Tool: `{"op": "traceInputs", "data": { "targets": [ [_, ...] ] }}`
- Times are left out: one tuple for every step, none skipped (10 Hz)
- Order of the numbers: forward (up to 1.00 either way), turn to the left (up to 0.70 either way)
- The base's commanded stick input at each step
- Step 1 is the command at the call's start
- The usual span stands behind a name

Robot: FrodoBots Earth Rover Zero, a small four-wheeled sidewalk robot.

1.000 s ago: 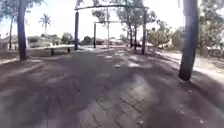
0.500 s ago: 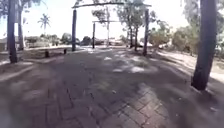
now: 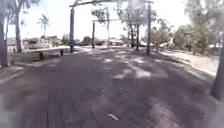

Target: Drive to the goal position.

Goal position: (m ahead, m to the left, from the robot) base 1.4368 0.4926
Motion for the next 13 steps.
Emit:
{"op": "traceInputs", "data": {
  "targets": [
    [1.00,0.00],
    [1.00,0.00],
    [1.00,0.00],
    [1.00,0.00],
    [1.00,0.00],
    [1.00,0.00],
    [1.00,0.00],
    [1.00,0.00],
    [1.00,0.00],
    [1.00,0.00],
    [1.00,0.00],
    [1.00,0.00],
    [1.00,0.00]
  ]
}}
